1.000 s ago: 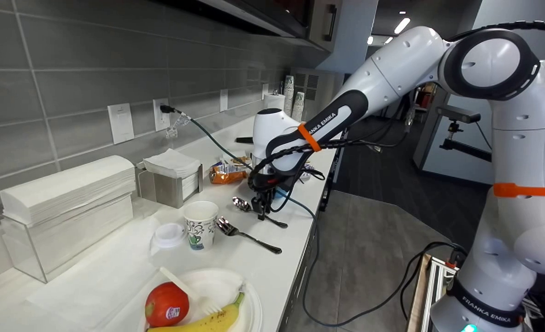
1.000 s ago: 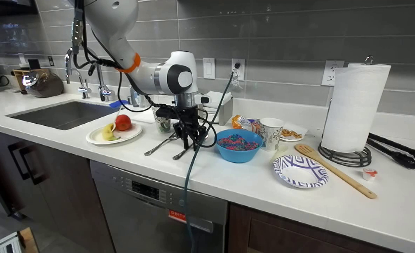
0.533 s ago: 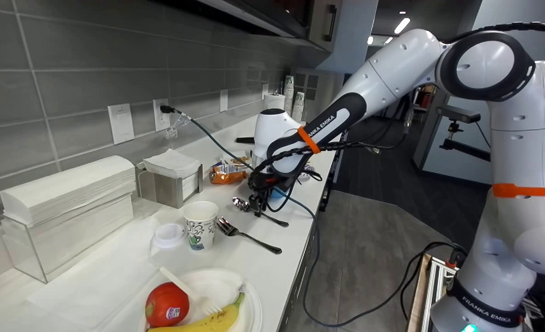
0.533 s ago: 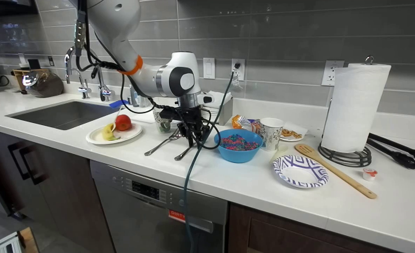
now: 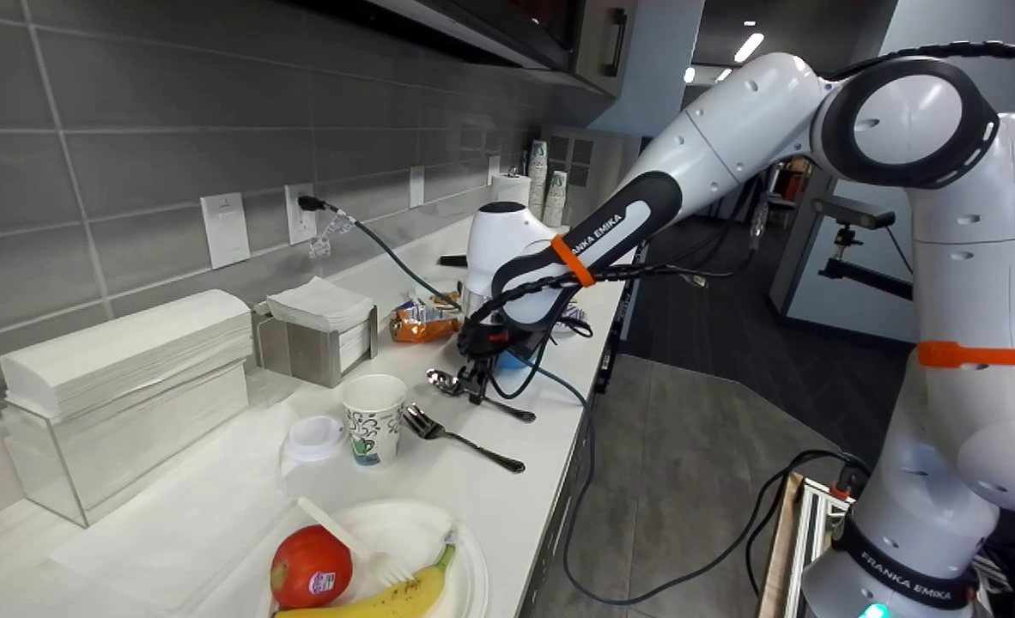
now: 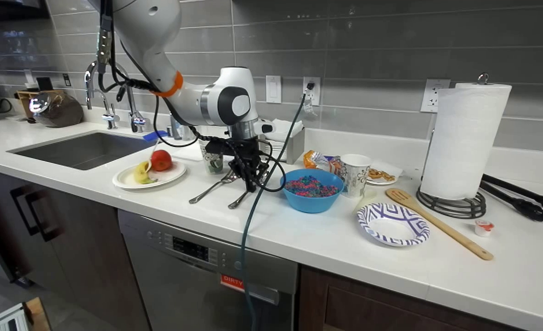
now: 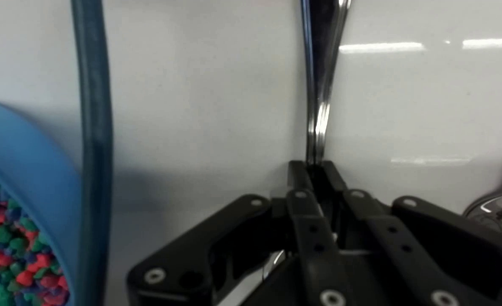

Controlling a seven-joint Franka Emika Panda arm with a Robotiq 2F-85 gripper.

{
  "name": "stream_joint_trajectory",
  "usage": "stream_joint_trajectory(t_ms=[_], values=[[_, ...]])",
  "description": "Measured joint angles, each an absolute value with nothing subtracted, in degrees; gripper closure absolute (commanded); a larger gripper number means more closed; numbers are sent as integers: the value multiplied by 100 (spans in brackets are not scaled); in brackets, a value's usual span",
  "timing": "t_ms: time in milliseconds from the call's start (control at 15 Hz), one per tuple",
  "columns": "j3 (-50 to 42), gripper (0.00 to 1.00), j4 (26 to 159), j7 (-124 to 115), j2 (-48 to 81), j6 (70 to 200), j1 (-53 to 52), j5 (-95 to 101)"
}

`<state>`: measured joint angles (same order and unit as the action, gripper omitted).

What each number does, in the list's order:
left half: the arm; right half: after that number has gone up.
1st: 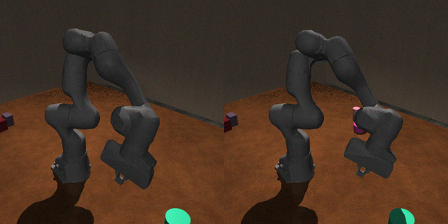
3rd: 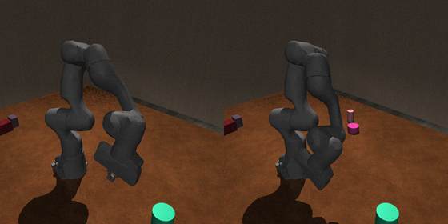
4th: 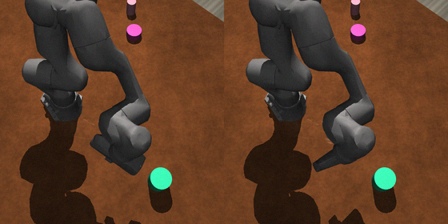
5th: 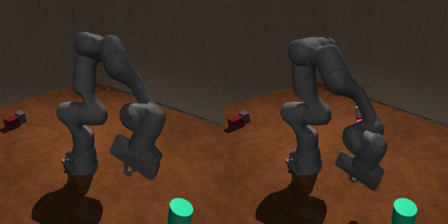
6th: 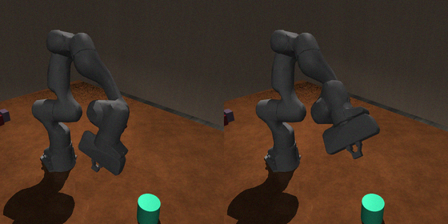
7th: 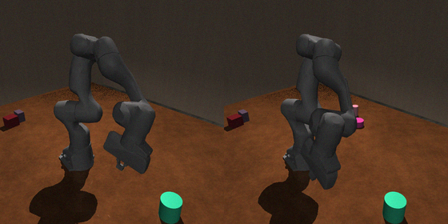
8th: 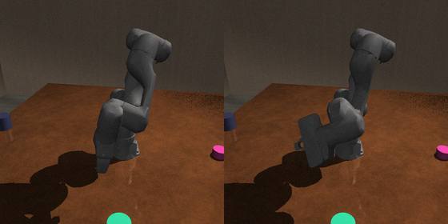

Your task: Transfer a spoonful of contents from the blue bowl to the right cup

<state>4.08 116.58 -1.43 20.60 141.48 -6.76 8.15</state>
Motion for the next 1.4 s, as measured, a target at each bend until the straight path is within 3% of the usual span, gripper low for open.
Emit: stream_joint_trajectory(t_ms=[333,1067,1400], values=[[576,97,11577,133,1797,13780,-678,728],[547,97,11139,-571,-159,9275,-567,1504],[260,97,11116,-642,-45,8583,-238,2394]])
